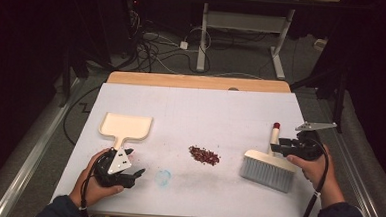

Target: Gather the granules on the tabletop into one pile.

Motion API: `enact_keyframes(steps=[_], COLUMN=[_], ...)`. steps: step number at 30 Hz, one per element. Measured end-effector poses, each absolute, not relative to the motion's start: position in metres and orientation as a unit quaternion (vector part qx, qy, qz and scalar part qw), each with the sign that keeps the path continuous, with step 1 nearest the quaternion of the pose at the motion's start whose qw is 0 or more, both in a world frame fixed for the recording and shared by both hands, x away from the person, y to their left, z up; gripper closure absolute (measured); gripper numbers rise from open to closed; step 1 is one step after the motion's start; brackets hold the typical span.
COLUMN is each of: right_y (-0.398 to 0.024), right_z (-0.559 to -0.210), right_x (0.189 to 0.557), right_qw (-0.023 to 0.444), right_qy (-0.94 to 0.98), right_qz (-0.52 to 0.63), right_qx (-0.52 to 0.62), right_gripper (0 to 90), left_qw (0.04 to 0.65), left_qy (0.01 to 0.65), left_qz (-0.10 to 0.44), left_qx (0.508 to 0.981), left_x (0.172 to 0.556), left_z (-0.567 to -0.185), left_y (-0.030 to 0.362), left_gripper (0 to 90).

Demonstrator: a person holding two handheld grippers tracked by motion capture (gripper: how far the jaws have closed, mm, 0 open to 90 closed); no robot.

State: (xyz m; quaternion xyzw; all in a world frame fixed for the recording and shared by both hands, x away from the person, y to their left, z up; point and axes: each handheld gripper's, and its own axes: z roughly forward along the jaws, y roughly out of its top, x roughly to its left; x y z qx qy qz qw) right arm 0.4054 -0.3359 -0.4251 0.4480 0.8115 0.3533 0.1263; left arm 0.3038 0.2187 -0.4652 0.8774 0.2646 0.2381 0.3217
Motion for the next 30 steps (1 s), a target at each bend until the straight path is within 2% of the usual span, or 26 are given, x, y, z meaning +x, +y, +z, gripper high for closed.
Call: enact_keyframes(steps=[3, 6, 9, 13, 17, 30], right_y=[-0.330, -0.326, -0.323, -0.322, -0.324, -0.312], right_z=[-0.433, -0.438, -0.439, -0.436, -0.444, -0.454], right_x=[0.414, 0.420, 0.423, 0.418, 0.416, 0.423], right_qw=[0.162, 0.171, 0.180, 0.218, 0.201, 0.202], right_qy=[0.816, 0.812, 0.810, 0.812, 0.812, 0.813], right_qz=[0.298, 0.293, 0.293, 0.256, 0.253, 0.252], right_qx=[0.468, 0.474, 0.476, 0.477, 0.486, 0.484], right_gripper=[57.7, 65.7, 67.0, 72.4, 76.3, 70.0], left_qw=[0.321, 0.321, 0.321, 0.323, 0.322, 0.321], left_qy=[0.264, 0.262, 0.263, 0.262, 0.264, 0.261], left_qz=[0.238, 0.238, 0.238, 0.240, 0.239, 0.239], left_qx=[0.878, 0.878, 0.878, 0.877, 0.877, 0.878], left_x=[0.304, 0.304, 0.304, 0.303, 0.304, 0.304], left_z=[-0.465, -0.465, -0.466, -0.465, -0.465, -0.465], left_y=[0.218, 0.218, 0.218, 0.220, 0.220, 0.219], left_gripper=[24.4, 24.4, 24.4, 24.4, 24.4, 24.4])
